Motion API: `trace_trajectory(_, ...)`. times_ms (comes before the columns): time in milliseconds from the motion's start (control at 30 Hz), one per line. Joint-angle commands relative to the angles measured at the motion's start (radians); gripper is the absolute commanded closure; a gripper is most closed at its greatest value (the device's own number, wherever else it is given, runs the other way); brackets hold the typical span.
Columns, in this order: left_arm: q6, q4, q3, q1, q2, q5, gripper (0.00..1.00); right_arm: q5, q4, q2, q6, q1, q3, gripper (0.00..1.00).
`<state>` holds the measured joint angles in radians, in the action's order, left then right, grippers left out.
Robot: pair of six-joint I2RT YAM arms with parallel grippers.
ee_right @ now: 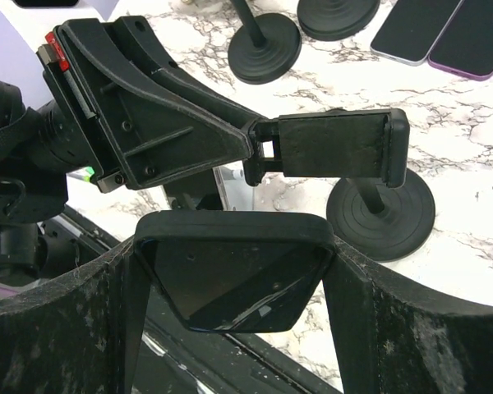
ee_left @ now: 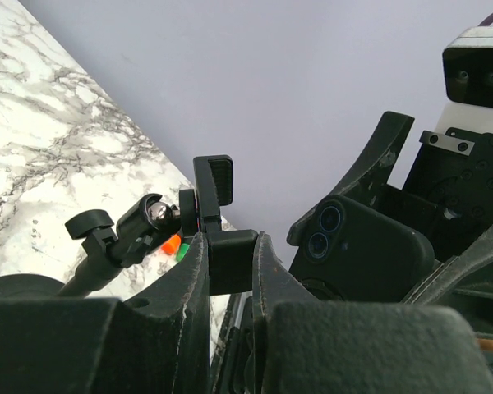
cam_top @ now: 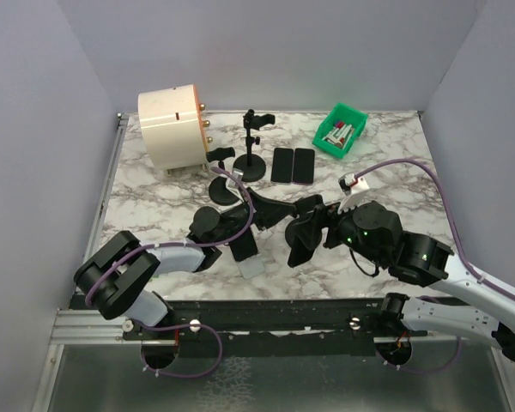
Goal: Remove the phone from the phone stand
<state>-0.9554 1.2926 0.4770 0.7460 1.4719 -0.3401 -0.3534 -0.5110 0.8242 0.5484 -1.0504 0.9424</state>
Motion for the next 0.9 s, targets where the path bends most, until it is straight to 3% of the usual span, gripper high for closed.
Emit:
trace_trajectory(0, 0.064, -0.139, 0.005, -0.006, -0.014, -0.001, 1.0, 0.042, 0.037, -0.016, -0.006, 0.0, 0.04, 1.0)
trace_trajectory(300, 0.173, -0.302, 0.077, 0.05, -0.059, -0.009, 0.99, 0.086, -0.006, -0.03, -0.072, 0.0, 0.167, 1.0)
trace_trajectory(367, 0.193, -0.328, 0.083, 0.058, -0.068, -0.003, 0.92, 0.077, -0.032, -0.027, -0.087, 0.001, 0.216, 1.0)
trace_trajectory(533, 0.213, -0.356, 0.09, 0.069, -0.087, 0.004, 0.63, 0.063, -0.075, -0.013, -0.114, 0.0, 0.319, 1.0)
trace_trajectory(867, 0.22, -0.391, 0.098, 0.074, -0.187, 0.026, 0.31, 0.064, -0.106, 0.001, -0.14, 0.0, 0.389, 1.0)
